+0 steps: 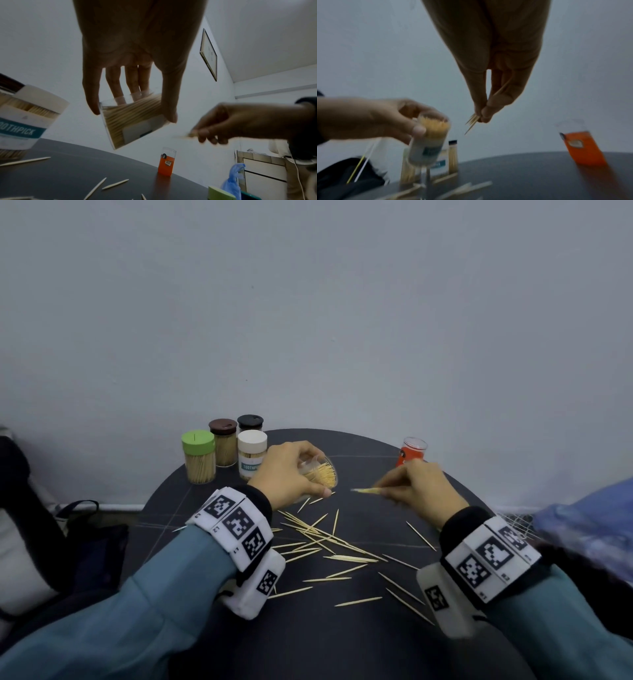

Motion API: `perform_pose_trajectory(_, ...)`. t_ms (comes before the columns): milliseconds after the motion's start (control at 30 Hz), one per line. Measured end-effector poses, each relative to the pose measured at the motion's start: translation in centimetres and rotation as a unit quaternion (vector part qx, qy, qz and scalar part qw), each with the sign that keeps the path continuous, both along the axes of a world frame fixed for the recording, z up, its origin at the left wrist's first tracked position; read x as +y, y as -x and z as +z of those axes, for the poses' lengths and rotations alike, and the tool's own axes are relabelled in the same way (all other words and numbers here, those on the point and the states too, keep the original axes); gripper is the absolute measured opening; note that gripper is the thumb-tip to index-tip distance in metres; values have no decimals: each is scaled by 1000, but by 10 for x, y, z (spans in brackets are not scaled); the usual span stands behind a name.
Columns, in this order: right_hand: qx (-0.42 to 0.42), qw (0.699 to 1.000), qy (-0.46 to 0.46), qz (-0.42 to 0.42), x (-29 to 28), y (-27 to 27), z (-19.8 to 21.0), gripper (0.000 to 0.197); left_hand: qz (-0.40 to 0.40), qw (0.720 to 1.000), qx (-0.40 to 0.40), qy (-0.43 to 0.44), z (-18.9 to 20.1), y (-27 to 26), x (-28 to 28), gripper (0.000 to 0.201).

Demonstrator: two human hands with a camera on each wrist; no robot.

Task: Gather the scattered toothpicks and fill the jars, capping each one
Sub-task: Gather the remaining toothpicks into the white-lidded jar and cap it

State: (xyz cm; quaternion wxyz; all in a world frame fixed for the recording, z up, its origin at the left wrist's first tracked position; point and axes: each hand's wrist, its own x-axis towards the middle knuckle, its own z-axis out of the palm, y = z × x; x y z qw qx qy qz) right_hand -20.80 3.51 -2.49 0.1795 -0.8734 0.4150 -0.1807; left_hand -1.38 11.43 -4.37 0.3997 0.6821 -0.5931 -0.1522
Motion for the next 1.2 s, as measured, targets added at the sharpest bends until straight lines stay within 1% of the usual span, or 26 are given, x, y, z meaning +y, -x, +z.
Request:
perform_pose_trajectory(67, -37, 999, 28, 4, 3, -9, 19, 15, -1, 1000, 6, -1, 0, -1, 0, 56)
perform_pose_trajectory(133, -43, 998, 53, 18, 5, -21, 38, 16, -1, 1000, 14, -4, 1, -2, 0, 55)
perform_pose_trajectory(233, 6, 996, 65, 56, 7, -43, 53, 17, -4, 1000, 25, -7, 0, -3, -1, 54)
perform_pose_trajectory(333, 72, 991, 65, 91, 11, -65, 53, 18, -9, 999, 33, -9, -1, -2, -2, 55)
perform_pose_trajectory(433, 92, 989, 51, 108, 12, -76, 49, 19, -2, 999, 45, 0, -1, -3, -3, 53)
perform_pose_trajectory(500, 78, 990, 49, 109, 12, -78, 47, 22, 4, 998, 65, 7, 0, -6, -3, 52)
perform_pose_trajectory(600, 12, 994, 34, 107, 9, -77, 45, 27, 10, 996, 86, 5, 0, -8, -3, 53)
perform_pose_trajectory(700, -48, 993, 19, 108, 5, -71, 45, 22, 10, 997, 83, 0, 0, -7, -4, 56)
perform_pose_trajectory(800, -67, 992, 41, 97, 2, -63, 42, 16, 9, 996, 85, -2, -1, -6, -3, 56)
perform_pose_trajectory(867, -57, 994, 48, 82, -1, -57, 36, 14, 10, 996, 88, 0, -1, -7, -3, 56)
perform_pose_trajectory(900, -33, 996, 40, 75, -3, -54, 31, 15, 12, 996, 88, -1, -1, -8, -2, 56)
perform_pose_trajectory(933, 11, 997, 27, 71, -5, -51, 27, 17, 15, 996, 87, -2, 0, -8, -2, 56)
perform_pose_trajectory(1000, 143, 987, -11, 74, -5, -47, 15, 32, 21, 996, 85, -5, 0, -8, -2, 56)
perform_pose_trajectory(1067, 280, 955, -56, 77, 0, -46, 0, 57, 24, 996, 80, -7, 0, -8, -2, 57)
perform_pose_trajectory(1100, 332, 937, -70, 80, 4, -47, -6, 69, 25, 997, 78, -8, 0, -7, -2, 57)
perform_pose_trajectory(1167, 394, 911, -74, 98, 10, -51, -17, 86, 28, 997, 76, -10, 0, -7, -1, 57)
perform_pose_trajectory(1200, 412, 902, -67, 108, 12, -53, -20, 89, 30, 997, 75, -9, 1, -7, -2, 58)
